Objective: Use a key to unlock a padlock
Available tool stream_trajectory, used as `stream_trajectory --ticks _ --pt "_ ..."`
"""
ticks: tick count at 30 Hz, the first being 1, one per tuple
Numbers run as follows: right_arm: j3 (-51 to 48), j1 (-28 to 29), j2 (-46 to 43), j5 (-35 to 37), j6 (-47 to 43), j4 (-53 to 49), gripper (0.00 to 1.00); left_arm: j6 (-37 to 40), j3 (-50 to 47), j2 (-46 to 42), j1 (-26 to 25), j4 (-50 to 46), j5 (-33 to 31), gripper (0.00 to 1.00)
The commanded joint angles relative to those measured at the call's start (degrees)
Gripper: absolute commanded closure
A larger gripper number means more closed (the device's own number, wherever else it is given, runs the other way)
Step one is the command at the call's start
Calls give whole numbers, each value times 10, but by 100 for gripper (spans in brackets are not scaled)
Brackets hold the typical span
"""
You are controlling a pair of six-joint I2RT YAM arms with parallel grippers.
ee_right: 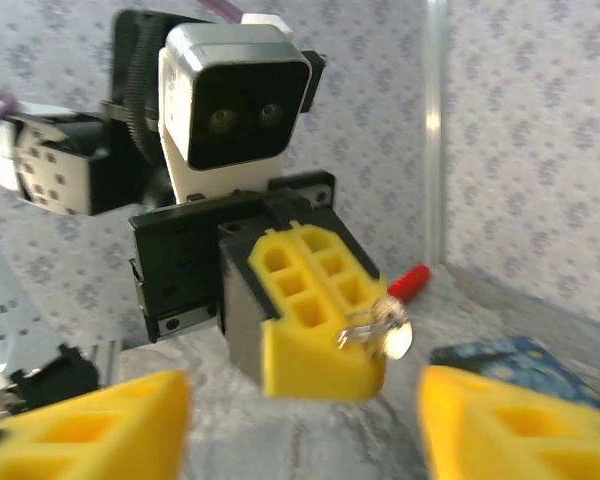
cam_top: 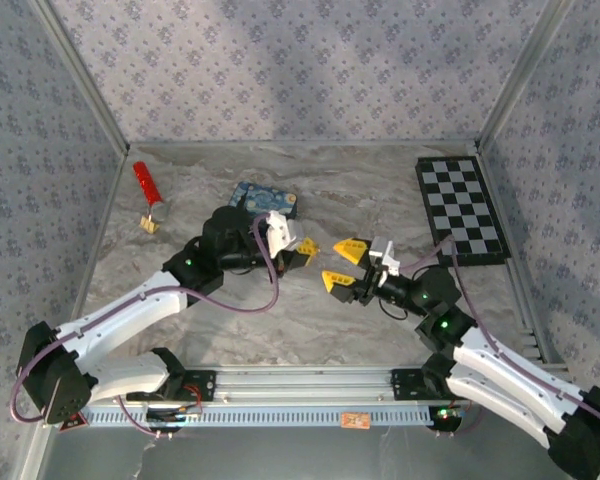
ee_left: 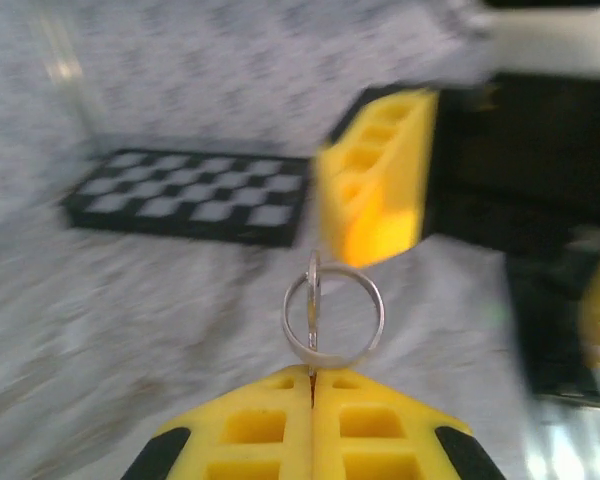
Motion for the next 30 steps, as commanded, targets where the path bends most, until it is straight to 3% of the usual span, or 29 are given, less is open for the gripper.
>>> stream_trajectory --ticks 1,5,9,15,22,30 --pt "14 -12 -44 107 29 -110 19 171 58 23 -8 -97 -225 100" --pt "43 -66 -39 109 158 -184 20 337 96 58 -19 -178 -275 100" --pt "88 -134 8 67 370 -271 25 479 106 68 -38 -220 -298 100" --pt "59 -149 72 -6 633 -162 31 586 76 50 -37 -166 -224 100" --pt "88 -72 116 23 671 -104 33 629 36 67 -38 -54 -168 100" --pt "81 -38 151 63 718 -59 45 633 -33 107 -56 169 -181 100"
